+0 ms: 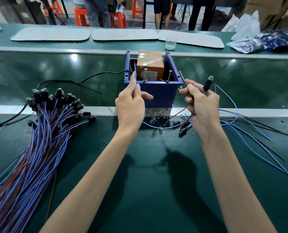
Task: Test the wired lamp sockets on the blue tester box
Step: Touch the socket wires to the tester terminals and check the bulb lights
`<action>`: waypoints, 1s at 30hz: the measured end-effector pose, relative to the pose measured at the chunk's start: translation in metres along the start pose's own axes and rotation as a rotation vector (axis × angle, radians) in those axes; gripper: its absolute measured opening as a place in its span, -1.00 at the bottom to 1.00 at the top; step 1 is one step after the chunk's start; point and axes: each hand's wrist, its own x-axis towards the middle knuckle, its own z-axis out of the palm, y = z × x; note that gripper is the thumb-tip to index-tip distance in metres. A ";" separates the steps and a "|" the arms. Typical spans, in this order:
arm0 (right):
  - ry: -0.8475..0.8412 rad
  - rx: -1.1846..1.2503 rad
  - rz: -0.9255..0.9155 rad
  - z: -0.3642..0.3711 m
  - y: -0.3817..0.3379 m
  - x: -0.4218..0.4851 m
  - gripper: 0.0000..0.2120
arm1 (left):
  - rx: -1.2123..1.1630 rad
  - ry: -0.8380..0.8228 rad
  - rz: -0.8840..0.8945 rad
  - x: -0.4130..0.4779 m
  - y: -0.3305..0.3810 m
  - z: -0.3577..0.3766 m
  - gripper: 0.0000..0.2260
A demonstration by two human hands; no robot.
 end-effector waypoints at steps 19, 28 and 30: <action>-0.051 -0.024 0.090 -0.004 0.014 0.008 -0.78 | -0.042 0.069 -0.055 0.015 -0.018 -0.008 -0.73; -0.075 -0.008 0.114 -0.006 0.017 0.010 -0.77 | -0.213 -0.049 -0.158 0.020 -0.016 -0.012 -0.67; -0.089 -0.014 0.119 -0.006 0.018 0.010 -0.76 | -0.169 -0.039 -0.149 0.018 -0.018 -0.012 -0.70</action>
